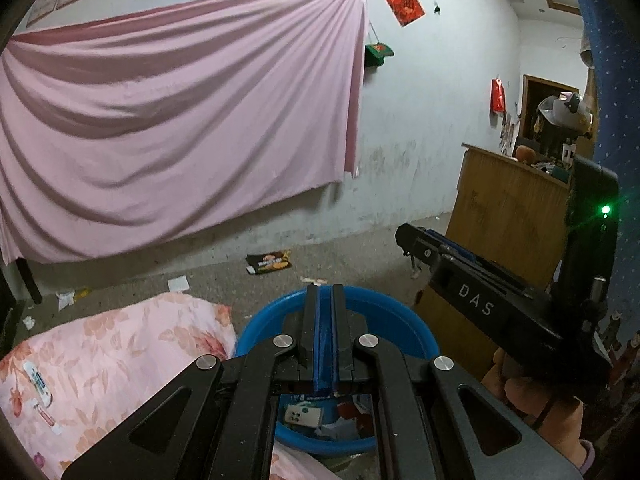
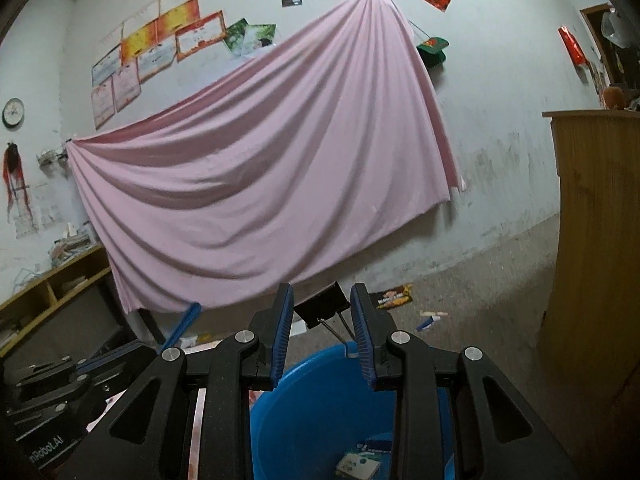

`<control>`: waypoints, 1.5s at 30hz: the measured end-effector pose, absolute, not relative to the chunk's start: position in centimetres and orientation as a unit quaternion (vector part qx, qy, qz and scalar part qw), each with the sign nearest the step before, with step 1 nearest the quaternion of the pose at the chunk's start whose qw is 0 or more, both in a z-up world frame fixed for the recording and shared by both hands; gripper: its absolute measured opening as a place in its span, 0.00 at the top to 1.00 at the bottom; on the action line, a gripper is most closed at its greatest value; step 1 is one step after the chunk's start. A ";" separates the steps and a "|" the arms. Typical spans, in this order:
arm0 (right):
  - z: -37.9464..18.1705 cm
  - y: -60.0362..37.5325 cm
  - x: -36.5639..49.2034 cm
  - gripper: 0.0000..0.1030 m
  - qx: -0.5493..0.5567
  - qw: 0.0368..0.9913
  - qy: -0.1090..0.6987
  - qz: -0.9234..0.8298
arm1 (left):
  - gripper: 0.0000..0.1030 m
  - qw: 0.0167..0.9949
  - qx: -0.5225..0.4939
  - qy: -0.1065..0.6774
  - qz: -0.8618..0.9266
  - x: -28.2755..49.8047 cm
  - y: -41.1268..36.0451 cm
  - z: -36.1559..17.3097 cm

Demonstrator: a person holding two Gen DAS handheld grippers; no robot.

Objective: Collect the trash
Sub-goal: 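Carry both items over the blue bucket and open both tools to drop them, then move both tools back over the bed toward the two tubes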

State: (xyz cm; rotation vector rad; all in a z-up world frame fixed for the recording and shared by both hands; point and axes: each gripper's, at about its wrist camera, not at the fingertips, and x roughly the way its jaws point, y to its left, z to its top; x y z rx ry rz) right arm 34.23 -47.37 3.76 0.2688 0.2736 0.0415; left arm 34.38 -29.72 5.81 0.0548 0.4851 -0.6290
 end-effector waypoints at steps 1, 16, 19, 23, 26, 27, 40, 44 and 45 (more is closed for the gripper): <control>3.7 -47.4 34.3 0.73 0.134 0.981 0.139 0.020 | 0.96 0.921 0.028 0.240 -0.305 34.4 -29.8 5.7; 3.7 -47.8 34.7 0.70 0.134 0.980 0.149 0.020 | 0.96 0.923 0.031 0.246 -0.294 34.9 -29.0 5.2; 3.7 -47.9 34.7 0.70 0.133 0.980 0.149 0.021 | 0.96 0.925 0.028 0.245 -0.289 34.9 -28.7 5.3; 3.8 -47.9 34.9 0.70 0.131 0.980 0.149 0.023 | 0.96 0.928 0.024 0.247 -0.279 34.9 -27.8 5.4; 3.8 -47.7 34.9 0.66 0.130 0.980 0.147 0.027 | 0.96 0.932 0.021 0.246 -0.266 34.9 -26.7 5.6; 3.8 -47.5 34.9 0.64 0.129 0.980 0.146 0.029 | 0.95 0.933 0.020 0.246 -0.262 34.9 -26.4 5.7; 4.9 -43.8 34.8 0.49 0.098 0.987 0.114 0.058 | 0.48 0.963 -0.029 0.200 -0.177 33.5 -18.8 8.0; 5.1 -42.3 34.8 0.29 0.089 0.989 0.100 0.068 | 0.35 0.970 -0.053 0.194 -0.139 33.1 -15.7 7.7; 5.2 -41.9 34.8 0.28 0.086 0.989 0.097 0.071 | 0.23 0.971 -0.058 0.193 -0.129 33.0 -15.0 7.6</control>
